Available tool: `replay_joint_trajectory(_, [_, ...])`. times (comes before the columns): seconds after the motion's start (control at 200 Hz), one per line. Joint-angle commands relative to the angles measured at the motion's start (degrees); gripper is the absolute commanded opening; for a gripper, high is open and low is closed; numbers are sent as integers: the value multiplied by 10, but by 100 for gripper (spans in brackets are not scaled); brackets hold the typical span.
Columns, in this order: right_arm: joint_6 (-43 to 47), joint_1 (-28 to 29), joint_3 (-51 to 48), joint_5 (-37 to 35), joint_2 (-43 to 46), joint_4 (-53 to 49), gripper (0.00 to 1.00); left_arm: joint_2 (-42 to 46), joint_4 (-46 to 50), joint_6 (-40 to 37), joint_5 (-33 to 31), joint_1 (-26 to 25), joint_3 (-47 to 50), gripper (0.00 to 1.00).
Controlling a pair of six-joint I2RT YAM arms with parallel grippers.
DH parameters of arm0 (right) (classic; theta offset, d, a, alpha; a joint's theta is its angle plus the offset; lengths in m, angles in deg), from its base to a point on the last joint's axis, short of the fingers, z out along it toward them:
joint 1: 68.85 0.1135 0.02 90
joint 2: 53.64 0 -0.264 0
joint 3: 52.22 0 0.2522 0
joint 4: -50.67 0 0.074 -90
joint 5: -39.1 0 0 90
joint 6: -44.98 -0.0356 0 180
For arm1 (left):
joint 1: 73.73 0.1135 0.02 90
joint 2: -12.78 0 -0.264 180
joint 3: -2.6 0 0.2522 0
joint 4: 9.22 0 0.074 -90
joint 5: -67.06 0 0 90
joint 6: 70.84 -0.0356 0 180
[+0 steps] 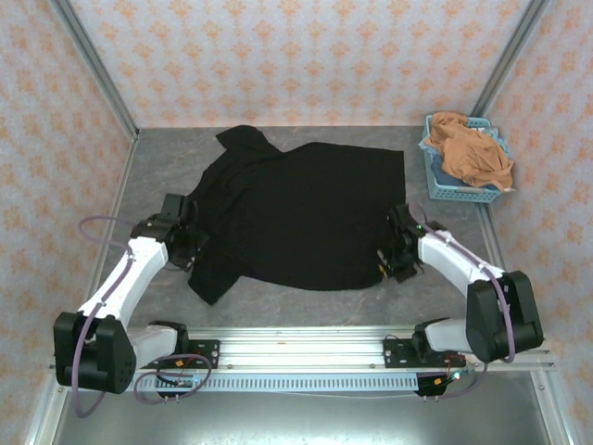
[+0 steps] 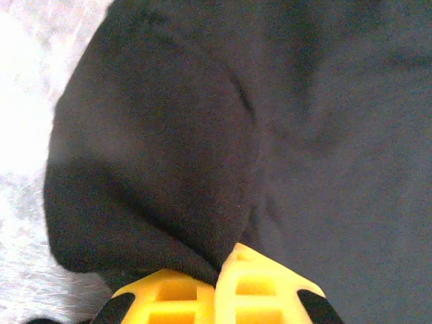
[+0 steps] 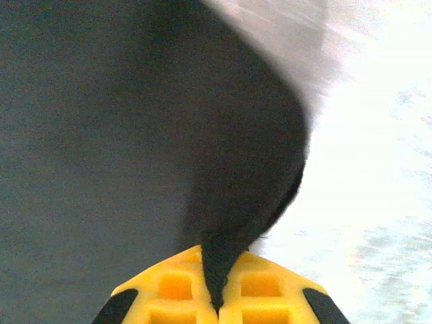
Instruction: Fold and stack the t-shirts
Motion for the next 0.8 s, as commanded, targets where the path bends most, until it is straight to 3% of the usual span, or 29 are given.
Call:
replay_joint_trajectory(0.0, [92,-8,163,-78,-26,1,0,-7,-8,-7,-48,-2,-133,0])
replay_joint_trajectory(0.165, [169,-20,400,-93,-103,-26,0,-83,16,-36,-79,0,-384,0])
replay_joint_trajectory(0.31, [197,-24,515,-102,-108,-31,0,-88,48,-45,-108,0,-528,0])
replay_joint_trajectory(0.405, [216,-24,503,-84,-59,5,0,-33,39,-44,-124,-1,-528,0])
replay_joint_trajectory(0.595, [239,-24,387,-28,123,84,0,120,-10,-62,-181,-3,-488,0])
replay_joint_trajectory(0.696, [228,-24,369,0,181,91,0,120,9,-83,-192,-3,-550,0])
replay_joint_trajectory(0.796, [186,-24,367,29,182,108,0,77,28,-90,-186,-3,-608,0])
